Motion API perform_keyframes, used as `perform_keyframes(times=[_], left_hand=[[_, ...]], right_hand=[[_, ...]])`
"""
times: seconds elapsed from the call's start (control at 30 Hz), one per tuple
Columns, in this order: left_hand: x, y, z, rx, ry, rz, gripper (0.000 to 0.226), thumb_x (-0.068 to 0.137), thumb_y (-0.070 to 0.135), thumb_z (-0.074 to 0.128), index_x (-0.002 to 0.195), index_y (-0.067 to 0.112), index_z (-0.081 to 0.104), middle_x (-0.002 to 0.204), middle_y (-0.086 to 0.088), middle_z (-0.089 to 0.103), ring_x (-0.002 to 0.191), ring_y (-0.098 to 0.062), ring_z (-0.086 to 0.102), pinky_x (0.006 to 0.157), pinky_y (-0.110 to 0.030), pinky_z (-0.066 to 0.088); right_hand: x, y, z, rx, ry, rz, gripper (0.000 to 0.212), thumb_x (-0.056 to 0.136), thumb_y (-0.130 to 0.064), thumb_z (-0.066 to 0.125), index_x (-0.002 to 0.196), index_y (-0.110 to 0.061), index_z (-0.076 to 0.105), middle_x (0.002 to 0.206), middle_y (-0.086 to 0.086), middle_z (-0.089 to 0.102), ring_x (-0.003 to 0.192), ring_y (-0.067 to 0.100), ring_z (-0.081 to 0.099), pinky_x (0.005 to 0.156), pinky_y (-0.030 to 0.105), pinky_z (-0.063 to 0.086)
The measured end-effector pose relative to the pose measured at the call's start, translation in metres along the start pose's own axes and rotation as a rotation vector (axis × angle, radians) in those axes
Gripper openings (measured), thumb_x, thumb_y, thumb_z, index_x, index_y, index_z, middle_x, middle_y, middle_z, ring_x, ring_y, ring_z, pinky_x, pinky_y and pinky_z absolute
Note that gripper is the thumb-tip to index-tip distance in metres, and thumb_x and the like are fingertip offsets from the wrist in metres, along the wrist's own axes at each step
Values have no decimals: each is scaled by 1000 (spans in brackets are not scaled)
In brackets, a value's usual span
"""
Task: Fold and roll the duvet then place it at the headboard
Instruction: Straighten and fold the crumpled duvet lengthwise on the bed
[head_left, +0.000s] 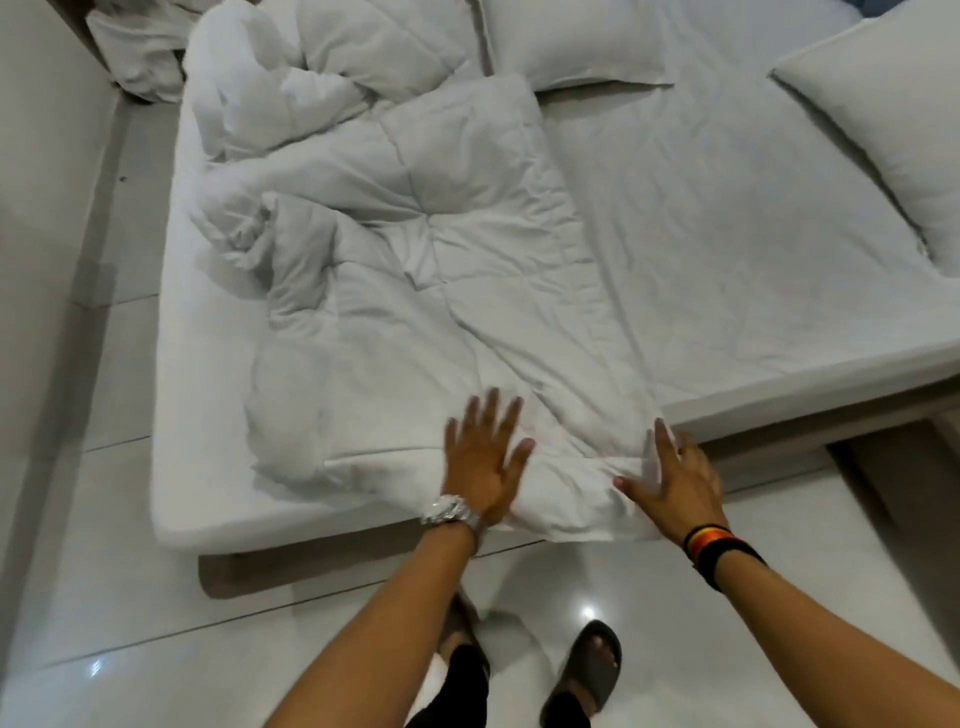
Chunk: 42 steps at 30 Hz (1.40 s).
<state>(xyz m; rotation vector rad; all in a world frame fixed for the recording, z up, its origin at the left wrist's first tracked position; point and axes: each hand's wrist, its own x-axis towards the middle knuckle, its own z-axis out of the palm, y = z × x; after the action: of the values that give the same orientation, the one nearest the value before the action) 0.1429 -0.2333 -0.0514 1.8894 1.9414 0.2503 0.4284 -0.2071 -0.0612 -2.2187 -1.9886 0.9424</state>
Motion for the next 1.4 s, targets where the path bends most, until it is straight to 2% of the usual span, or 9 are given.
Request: perform_keyframes(times=[0.17, 0.27, 0.37, 0.53, 0.7, 0.83, 0.97, 1.17, 1.4], left_hand=[[-37, -163, -72, -70, 367, -510, 78, 98, 68, 22, 166, 31, 15, 174, -6, 2, 160, -29, 3, 125, -58, 7], [-35, -236, -91, -244, 329, -708, 99, 86, 84, 25, 166, 32, 2, 174, -10, 7, 159, -34, 10, 124, -59, 10], [-11, -283, -96, -447, 259, -684, 115, 80, 83, 55, 166, 30, -1, 165, -17, 34, 146, -41, 39, 120, -51, 31], [22, -300, -91, -829, 243, -639, 131, 62, 76, 81, 159, 52, -3, 165, -2, 36, 142, -28, 47, 108, -30, 39], [29, -290, -91, -908, 400, -604, 108, 72, 53, 88, 158, 33, 26, 155, 2, 48, 138, -24, 50, 99, -23, 38], [-41, -273, -109, -899, 593, -660, 96, 75, 52, 84, 153, 37, 31, 126, 13, 55, 110, -11, 56, 82, -12, 42], [-158, -262, -109, -638, 623, -914, 100, 70, 66, 83, 149, 36, 29, 102, 2, 62, 87, -24, 62, 66, -25, 42], [-241, -280, -67, -581, 277, -1207, 118, 78, 70, 73, 161, 10, 15, 146, -23, 56, 125, -44, 59, 102, -51, 51], [-123, -332, -94, -482, 445, -869, 98, 95, 64, 57, 166, 19, 8, 157, -17, 45, 139, -40, 46, 113, -52, 39]], right_hand=[[-1, -147, 51, -80, 4, -507, 88, 96, -70, 47, 165, -40, 1, 174, 5, -7, 160, 26, 3, 127, 56, 8], [14, -234, 91, -135, -14, -613, 82, 99, -69, 40, 165, -40, 1, 174, 4, -14, 160, 25, -6, 127, 57, 3], [37, -297, 133, -160, -32, -597, 81, 99, -72, 34, 164, -42, -2, 173, 4, -17, 160, 27, -12, 126, 60, -2], [60, -325, 164, -233, -97, -483, 78, 96, -79, 24, 161, -49, -6, 173, 1, -16, 160, 26, -12, 124, 63, -4], [55, -322, 157, -163, -105, -487, 78, 91, -84, 20, 160, -54, -1, 174, 0, -6, 160, 24, -1, 126, 61, 5], [27, -326, 145, -18, -92, -505, 80, 91, -86, 29, 160, -54, 4, 174, -4, -6, 160, 19, 4, 127, 59, 8], [-17, -324, 150, 14, -74, -570, 83, 89, -89, 28, 161, -53, 8, 174, -5, -3, 160, 17, 4, 125, 59, 5], [-64, -276, 185, -267, -370, -513, 80, 96, -77, 35, 164, -44, 8, 174, -1, -12, 160, 22, -9, 124, 65, 4], [1, -312, 184, -226, -54, -594, 71, 101, -66, 38, 164, -37, 21, 174, 5, -1, 160, 26, -3, 126, 61, 0]])
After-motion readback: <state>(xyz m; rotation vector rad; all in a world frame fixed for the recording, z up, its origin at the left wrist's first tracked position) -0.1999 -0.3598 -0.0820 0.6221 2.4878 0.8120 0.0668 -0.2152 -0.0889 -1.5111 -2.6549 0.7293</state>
